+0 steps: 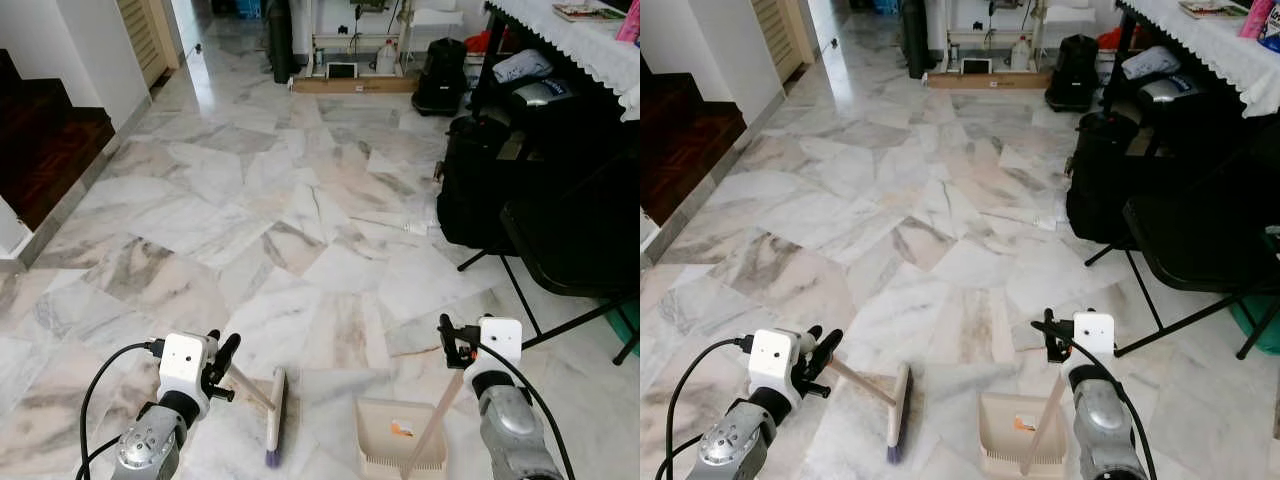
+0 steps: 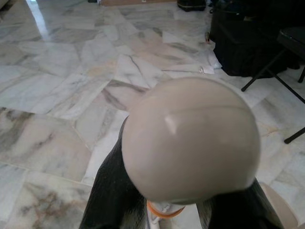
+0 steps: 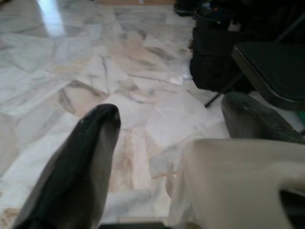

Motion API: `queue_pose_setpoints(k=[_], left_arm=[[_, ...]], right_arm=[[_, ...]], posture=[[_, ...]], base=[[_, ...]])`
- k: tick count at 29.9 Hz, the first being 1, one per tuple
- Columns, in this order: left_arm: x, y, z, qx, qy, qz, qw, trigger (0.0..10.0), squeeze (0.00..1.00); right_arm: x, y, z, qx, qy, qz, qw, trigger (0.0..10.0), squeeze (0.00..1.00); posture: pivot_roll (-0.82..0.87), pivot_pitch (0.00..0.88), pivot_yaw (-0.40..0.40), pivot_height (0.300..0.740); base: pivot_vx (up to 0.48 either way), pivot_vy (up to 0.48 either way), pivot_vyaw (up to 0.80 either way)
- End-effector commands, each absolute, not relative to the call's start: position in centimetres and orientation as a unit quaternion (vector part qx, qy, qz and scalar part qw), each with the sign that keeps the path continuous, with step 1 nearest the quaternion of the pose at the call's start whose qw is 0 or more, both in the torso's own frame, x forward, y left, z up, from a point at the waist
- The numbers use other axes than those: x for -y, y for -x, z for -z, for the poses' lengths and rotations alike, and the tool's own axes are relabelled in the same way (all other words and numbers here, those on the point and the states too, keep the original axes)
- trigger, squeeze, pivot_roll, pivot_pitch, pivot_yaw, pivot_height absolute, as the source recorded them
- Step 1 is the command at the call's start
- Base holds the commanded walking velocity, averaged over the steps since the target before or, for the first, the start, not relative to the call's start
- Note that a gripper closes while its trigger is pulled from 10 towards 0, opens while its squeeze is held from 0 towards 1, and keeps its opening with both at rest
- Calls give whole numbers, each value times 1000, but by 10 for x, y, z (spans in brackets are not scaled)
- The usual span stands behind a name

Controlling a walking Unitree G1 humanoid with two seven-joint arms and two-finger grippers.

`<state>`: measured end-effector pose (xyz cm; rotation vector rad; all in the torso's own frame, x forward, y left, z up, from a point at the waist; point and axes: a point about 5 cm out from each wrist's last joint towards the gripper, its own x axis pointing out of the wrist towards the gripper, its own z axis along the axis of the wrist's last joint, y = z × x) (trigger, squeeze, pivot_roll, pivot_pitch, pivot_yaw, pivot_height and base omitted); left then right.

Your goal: Sweep floor

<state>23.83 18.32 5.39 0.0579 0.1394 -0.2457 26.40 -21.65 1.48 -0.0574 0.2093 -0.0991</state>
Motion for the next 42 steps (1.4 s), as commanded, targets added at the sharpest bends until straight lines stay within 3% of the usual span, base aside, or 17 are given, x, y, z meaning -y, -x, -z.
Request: queue_pose_setpoints(k=[1, 17, 42], left_arm=[[-184, -239, -53, -77, -31, 127, 988, 10000, 0], [-182, -241, -52, -78, -31, 129, 988, 10000, 0], [-183, -236, -47, -78, -24, 118, 990, 10000, 0]], right_arm=[[215, -262, -17, -96, 28, 53, 994, 10000, 0], [209, -248, -15, -104, 26, 70, 992, 10000, 0], [187, -189, 20, -194, 24, 111, 974, 10000, 0]], posture=[[-29, 0, 53, 740], [-36, 0, 51, 740], [-30, 0, 33, 740]], base=[[0, 0, 0], [0, 0, 0], [0, 0, 0]])
